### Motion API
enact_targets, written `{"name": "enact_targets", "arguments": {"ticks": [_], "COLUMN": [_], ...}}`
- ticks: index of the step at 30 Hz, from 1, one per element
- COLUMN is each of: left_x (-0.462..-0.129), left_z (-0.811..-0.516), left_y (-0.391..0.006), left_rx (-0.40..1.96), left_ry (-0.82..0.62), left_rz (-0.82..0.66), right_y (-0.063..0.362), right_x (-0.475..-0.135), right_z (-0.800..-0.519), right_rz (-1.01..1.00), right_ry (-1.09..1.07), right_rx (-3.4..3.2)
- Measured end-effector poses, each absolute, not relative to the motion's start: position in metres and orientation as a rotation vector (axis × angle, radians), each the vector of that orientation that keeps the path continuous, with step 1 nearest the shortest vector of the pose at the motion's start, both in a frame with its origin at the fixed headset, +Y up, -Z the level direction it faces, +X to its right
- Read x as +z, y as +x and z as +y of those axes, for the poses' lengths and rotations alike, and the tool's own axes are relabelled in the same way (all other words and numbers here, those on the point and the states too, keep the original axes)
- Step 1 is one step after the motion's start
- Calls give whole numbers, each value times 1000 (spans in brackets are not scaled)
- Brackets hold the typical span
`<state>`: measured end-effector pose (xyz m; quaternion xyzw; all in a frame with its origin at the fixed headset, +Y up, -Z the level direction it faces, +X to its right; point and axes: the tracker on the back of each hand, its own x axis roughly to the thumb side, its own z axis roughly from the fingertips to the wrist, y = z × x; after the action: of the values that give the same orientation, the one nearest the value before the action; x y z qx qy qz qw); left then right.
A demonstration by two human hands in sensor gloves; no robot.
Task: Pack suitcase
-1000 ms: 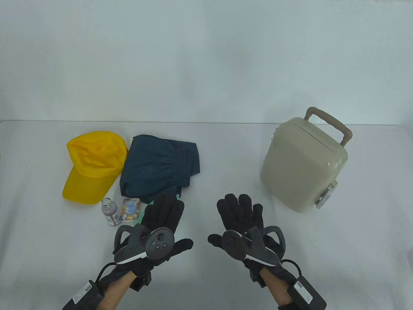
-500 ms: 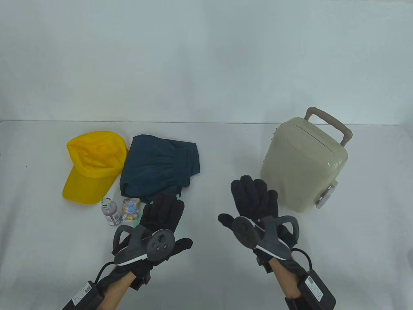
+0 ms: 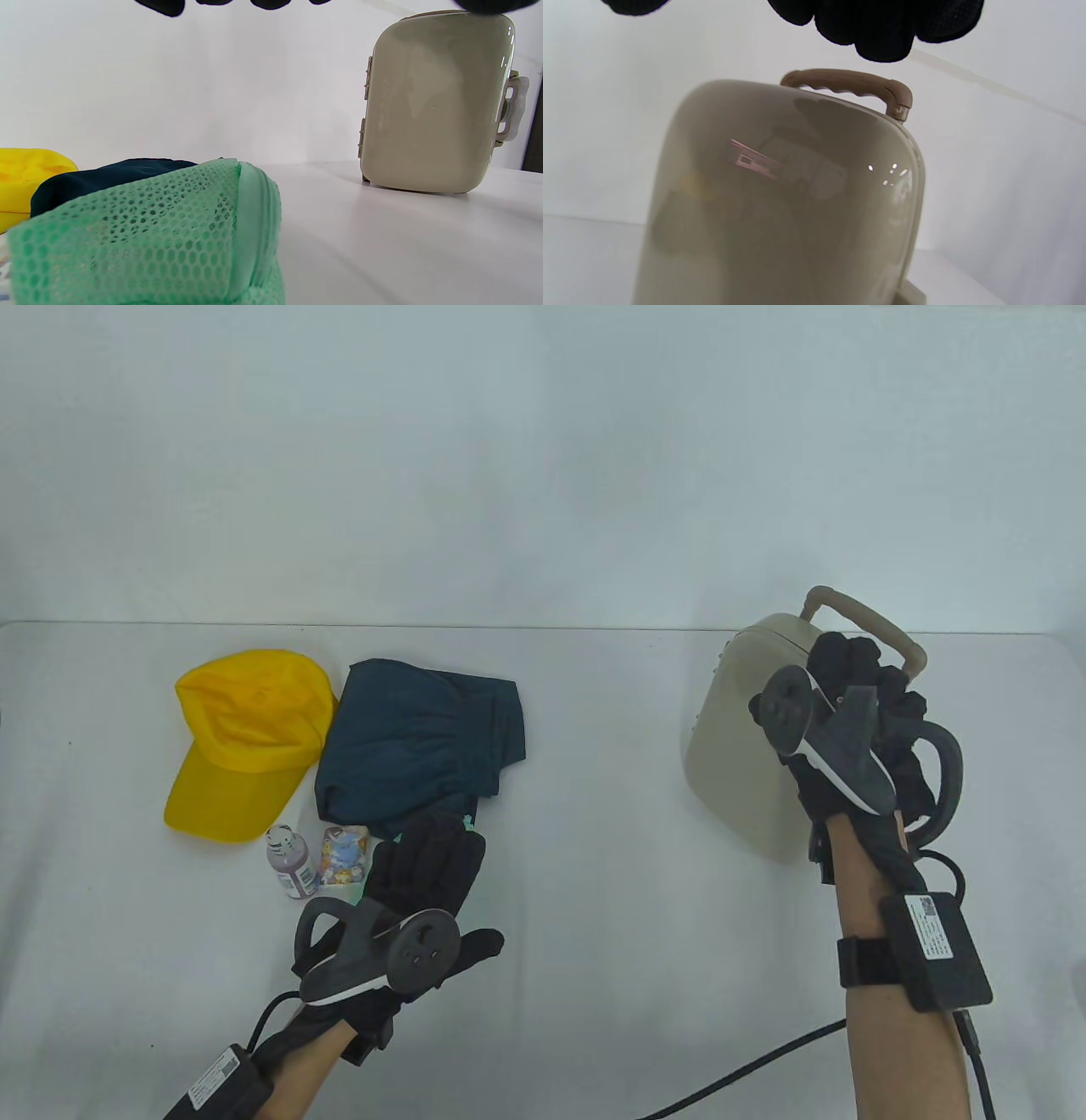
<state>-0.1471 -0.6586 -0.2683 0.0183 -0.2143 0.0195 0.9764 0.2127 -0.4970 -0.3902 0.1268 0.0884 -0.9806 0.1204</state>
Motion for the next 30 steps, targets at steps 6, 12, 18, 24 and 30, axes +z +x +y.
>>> {"name": "enact_targets", "arguments": {"ticks": [6,12,18,24,30], "left_x": [-270,-272,-272,-273,-275], "left_z": [-657,-659,-659,-660,-661], "left_y": [-151,-153,-153,-154,-156], "left_rx": [48,42,43,48,49], "left_ry": [42,33,28,13,8], "left_rz": [-411,-402,-397,-389,-374], "right_y": [214,217,224,231,230], "right_x": [-418,-427,-427,-424,-421], "right_z": [-511,-529,-532,-531,-528], "right_rz": [70,40,41,44,37], "right_ry": [449,482,474,418,312], "right_rx": [-2782,-2772,-2798,-2849,-2904]}}
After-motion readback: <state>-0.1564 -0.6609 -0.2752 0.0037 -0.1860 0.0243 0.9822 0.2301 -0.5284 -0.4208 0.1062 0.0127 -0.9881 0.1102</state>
